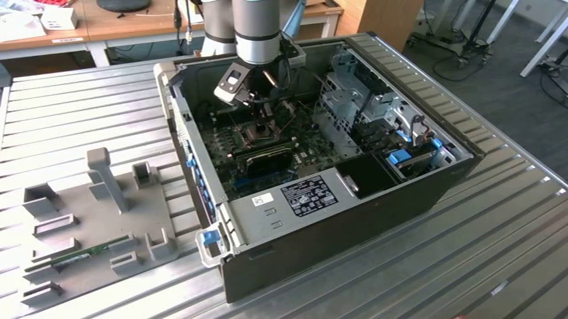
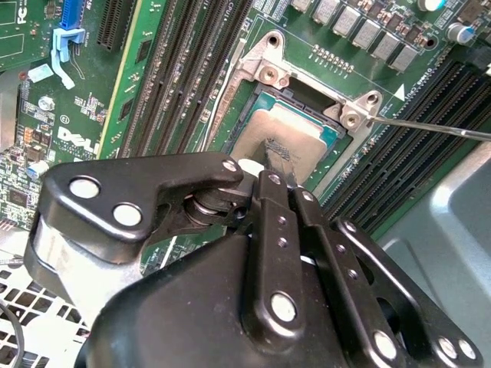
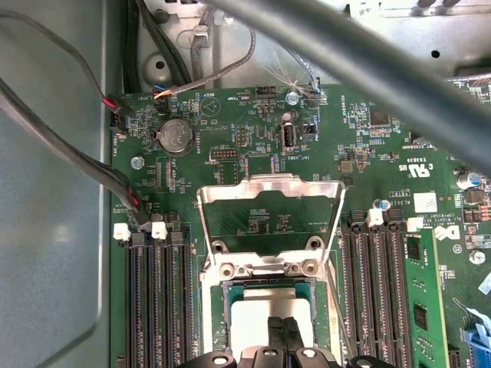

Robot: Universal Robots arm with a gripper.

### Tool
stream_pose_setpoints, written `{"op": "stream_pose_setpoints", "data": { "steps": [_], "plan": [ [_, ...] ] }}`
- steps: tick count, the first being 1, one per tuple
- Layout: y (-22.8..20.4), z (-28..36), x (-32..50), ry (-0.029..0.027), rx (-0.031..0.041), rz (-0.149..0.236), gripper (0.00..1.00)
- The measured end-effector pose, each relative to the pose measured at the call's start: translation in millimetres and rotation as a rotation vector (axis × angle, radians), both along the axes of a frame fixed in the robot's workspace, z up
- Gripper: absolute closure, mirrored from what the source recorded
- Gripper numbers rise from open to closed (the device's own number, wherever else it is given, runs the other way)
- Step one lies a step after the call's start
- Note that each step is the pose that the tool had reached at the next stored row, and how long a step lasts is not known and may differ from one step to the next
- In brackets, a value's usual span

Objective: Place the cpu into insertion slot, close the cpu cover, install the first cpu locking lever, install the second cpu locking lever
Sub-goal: 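Place the cpu into insertion slot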

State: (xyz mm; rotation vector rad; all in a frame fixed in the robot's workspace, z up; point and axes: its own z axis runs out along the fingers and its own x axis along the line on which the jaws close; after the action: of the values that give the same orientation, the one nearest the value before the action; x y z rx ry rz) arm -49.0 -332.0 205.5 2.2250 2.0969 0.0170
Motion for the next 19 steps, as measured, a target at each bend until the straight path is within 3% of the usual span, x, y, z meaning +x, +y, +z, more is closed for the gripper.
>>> {"op": "stream_pose_setpoints", "data": {
  "steps": [19],
  "plan": [
    [1.6,0.7,0.0,-0.0001,0.0002,0.000,0.89]
  ]
}}
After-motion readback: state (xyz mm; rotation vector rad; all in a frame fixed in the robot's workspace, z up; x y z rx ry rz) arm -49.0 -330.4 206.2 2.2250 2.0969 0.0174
